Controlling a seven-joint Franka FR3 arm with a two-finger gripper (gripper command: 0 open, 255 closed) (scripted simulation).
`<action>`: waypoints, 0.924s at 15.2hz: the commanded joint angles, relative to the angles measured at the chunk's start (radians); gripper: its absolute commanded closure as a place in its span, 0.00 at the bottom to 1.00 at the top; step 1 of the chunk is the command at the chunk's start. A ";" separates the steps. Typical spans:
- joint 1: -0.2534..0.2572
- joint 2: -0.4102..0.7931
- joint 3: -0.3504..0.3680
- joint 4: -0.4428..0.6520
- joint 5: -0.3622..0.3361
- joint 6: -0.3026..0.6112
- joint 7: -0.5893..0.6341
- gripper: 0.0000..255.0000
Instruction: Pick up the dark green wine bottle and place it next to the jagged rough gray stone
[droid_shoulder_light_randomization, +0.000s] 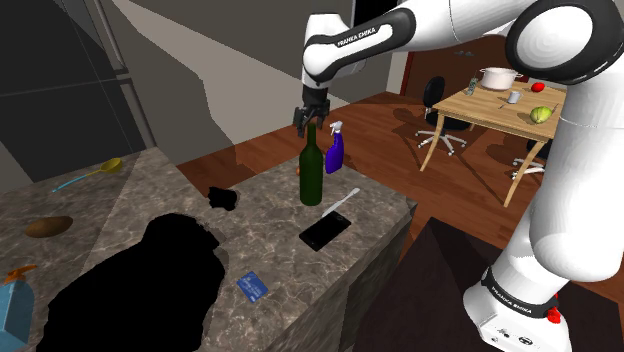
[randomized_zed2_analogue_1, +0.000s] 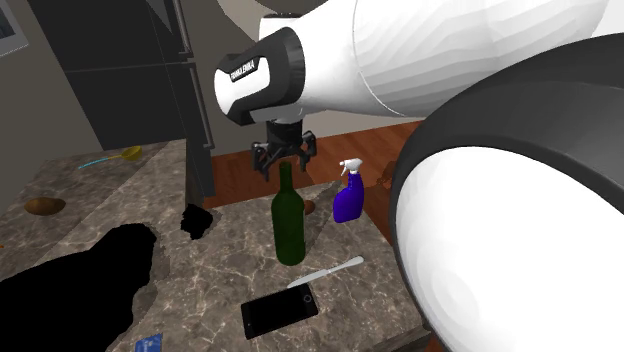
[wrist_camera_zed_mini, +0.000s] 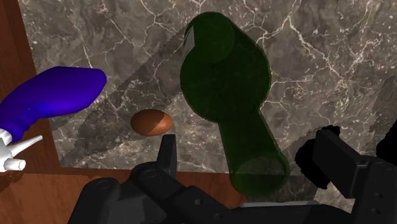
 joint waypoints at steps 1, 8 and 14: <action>0.000 0.000 0.000 -0.002 0.000 0.003 0.000 0.00; 0.000 0.000 0.000 -0.002 0.000 0.003 0.000 1.00; 0.000 0.001 0.000 -0.002 0.000 0.003 0.000 1.00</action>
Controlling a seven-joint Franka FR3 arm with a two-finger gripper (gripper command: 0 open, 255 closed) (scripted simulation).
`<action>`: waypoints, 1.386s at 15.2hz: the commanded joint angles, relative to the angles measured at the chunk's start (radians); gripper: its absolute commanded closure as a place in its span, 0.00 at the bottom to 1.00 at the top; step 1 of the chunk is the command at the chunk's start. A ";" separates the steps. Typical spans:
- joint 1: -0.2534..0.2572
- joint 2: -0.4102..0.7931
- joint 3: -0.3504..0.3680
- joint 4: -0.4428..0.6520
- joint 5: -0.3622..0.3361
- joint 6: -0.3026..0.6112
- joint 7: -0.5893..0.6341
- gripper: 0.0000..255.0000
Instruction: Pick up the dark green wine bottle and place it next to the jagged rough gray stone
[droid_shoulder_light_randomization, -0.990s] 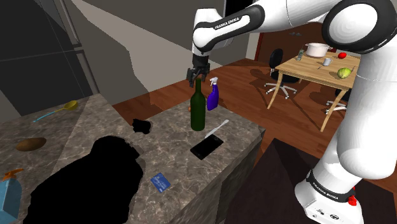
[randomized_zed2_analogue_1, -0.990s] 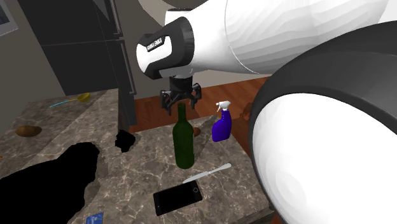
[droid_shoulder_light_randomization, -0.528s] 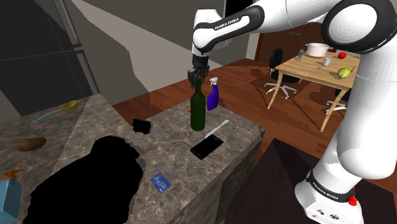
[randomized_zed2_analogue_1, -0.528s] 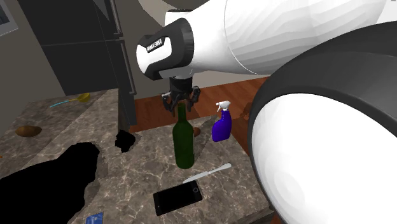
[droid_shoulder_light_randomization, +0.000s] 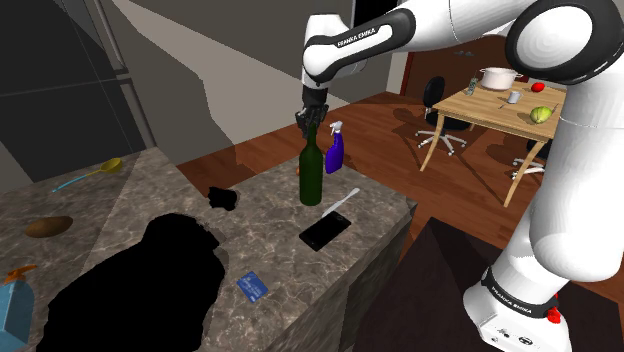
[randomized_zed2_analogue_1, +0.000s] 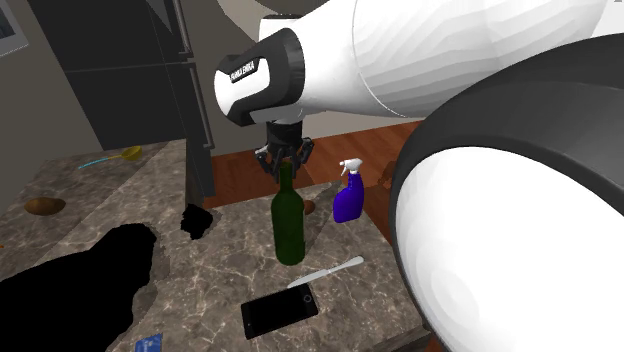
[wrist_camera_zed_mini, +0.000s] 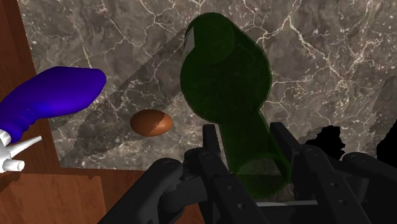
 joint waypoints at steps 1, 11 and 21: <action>0.000 0.000 0.000 0.000 0.000 0.000 0.000 1.00; 0.000 -0.022 -0.001 0.106 -0.003 -0.127 0.003 1.00; -0.001 -0.020 -0.001 0.243 -0.004 -0.262 0.005 1.00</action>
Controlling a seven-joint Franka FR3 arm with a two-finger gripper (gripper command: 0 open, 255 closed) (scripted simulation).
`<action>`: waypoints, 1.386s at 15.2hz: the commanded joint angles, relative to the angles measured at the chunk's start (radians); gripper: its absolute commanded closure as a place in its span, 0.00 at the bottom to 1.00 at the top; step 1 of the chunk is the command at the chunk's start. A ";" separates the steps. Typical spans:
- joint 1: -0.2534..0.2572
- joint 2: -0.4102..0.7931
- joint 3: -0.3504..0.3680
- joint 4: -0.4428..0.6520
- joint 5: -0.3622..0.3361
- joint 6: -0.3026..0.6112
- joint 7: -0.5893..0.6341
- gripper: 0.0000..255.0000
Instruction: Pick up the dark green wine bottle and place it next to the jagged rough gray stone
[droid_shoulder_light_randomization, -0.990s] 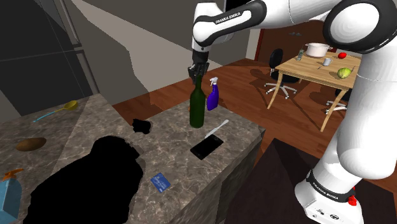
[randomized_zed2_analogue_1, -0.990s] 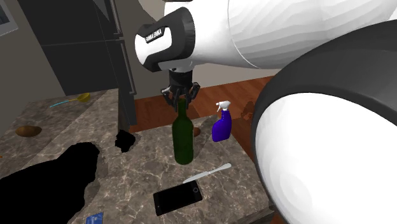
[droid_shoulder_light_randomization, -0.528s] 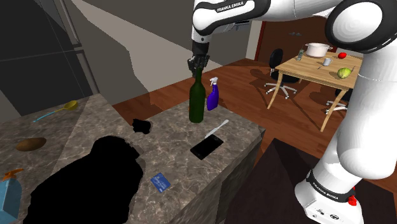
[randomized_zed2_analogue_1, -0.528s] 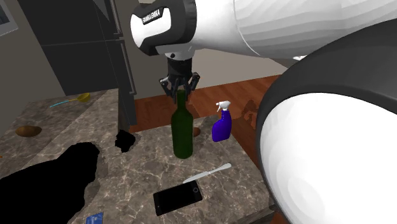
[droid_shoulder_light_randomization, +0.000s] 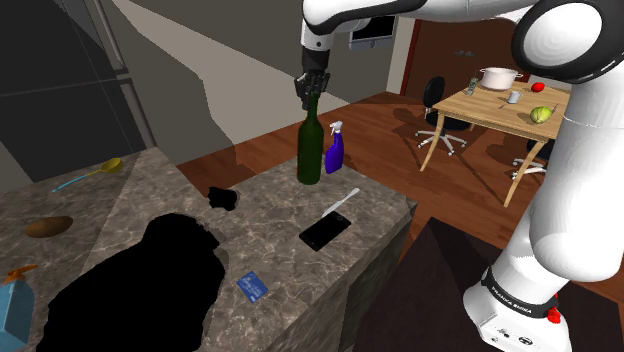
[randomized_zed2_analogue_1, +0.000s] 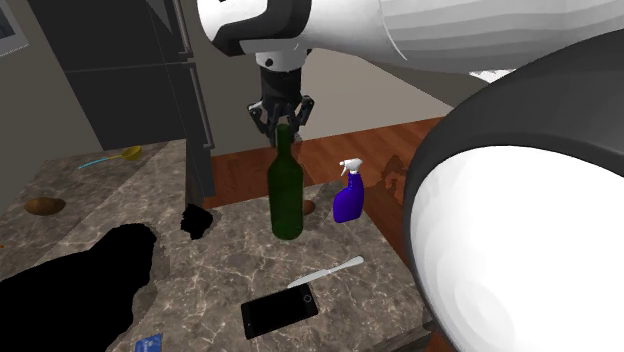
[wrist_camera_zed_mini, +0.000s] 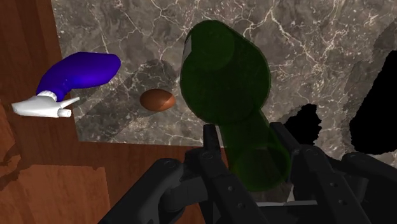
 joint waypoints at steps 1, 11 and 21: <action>-0.001 0.003 0.000 0.033 0.000 -0.030 -0.001 1.00; 0.105 -0.182 0.077 -0.202 -0.037 0.020 0.188 1.00; 0.210 -0.297 0.195 -0.334 -0.052 0.033 0.415 1.00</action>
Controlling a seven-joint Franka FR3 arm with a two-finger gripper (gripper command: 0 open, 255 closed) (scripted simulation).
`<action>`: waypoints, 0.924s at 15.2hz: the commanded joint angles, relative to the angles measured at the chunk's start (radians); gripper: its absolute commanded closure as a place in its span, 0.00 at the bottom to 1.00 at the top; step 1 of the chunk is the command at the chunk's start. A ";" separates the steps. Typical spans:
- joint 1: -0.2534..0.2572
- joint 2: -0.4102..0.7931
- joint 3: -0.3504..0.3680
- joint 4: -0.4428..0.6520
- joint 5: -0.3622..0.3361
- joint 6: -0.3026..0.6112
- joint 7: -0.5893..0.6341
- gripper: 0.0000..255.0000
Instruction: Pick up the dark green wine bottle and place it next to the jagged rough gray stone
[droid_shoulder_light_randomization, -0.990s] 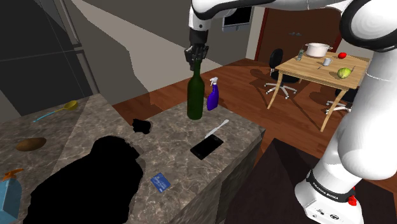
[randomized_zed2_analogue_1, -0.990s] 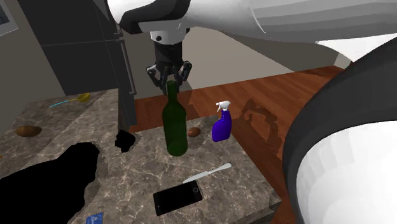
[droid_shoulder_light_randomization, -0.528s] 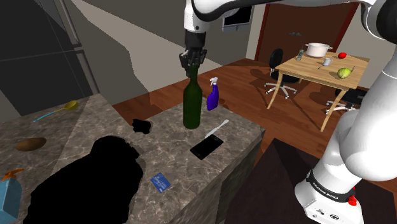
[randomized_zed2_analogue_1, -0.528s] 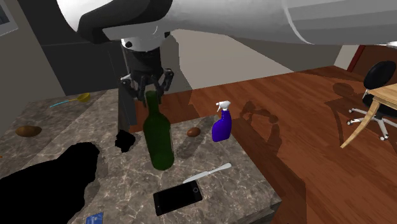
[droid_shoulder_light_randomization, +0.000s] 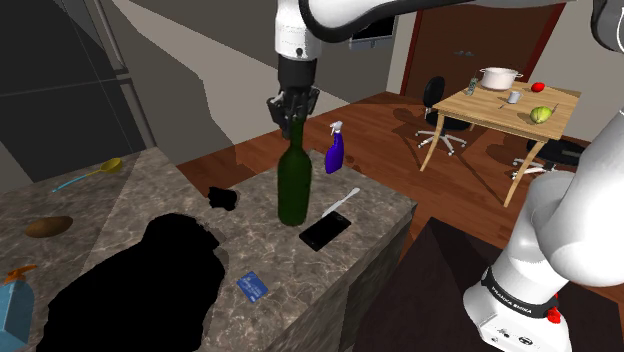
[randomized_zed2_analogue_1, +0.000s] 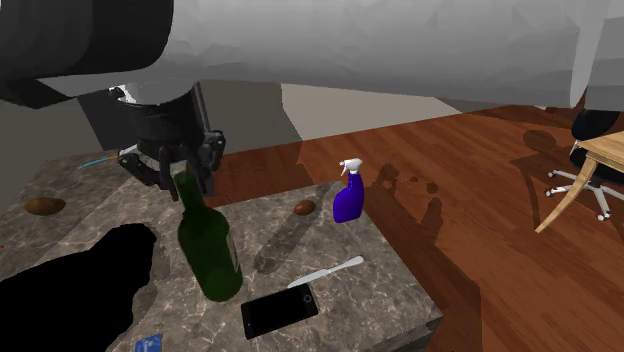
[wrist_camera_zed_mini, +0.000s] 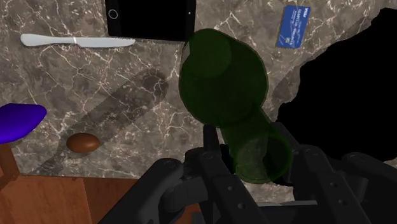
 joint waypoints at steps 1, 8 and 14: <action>0.020 -0.007 0.025 -0.014 -0.002 0.006 0.048 1.00; 0.093 -0.024 0.120 -0.027 -0.009 -0.004 0.216 1.00; 0.156 0.002 0.204 0.007 -0.024 -0.021 0.367 1.00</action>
